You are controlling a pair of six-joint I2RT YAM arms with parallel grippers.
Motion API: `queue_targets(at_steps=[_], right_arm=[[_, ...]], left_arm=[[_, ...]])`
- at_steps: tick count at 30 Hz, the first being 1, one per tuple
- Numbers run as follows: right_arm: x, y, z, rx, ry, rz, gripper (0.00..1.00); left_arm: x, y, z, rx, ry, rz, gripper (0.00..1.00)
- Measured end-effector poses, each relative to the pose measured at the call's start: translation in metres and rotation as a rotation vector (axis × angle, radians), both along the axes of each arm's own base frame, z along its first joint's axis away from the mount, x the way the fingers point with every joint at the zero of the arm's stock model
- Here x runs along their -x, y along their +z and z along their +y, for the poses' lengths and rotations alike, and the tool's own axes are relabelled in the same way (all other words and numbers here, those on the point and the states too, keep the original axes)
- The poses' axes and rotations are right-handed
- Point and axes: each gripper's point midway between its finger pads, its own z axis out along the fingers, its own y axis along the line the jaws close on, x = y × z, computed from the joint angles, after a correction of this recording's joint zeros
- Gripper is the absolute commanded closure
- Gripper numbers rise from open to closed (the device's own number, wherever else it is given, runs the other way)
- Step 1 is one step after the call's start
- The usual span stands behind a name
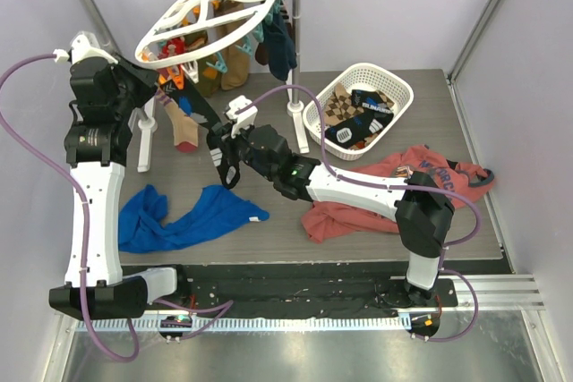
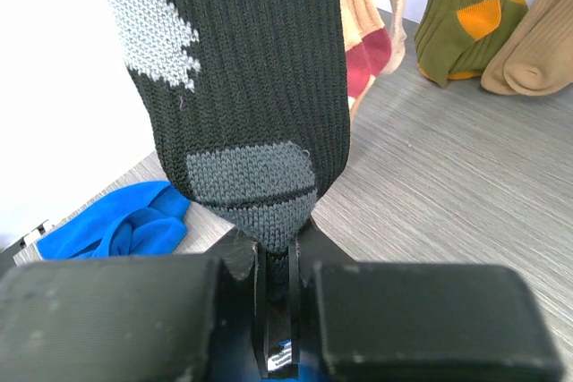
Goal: Remove the socks clipped to the hanger
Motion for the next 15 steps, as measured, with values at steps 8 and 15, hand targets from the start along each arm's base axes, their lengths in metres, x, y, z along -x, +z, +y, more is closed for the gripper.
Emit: queue_targets(at_steps=[8, 15], right_arm=[[0.001, 0.000, 0.001, -0.014, 0.000, 0.015, 0.99], [0.008, -0.013, -0.008, -0.006, 0.002, 0.075, 0.99]], left_arm=[[-0.001, 0.001, 0.001, 0.006, 0.006, -0.006, 1.00], [0.000, -0.001, 0.001, 0.004, 0.007, 0.002, 1.00]])
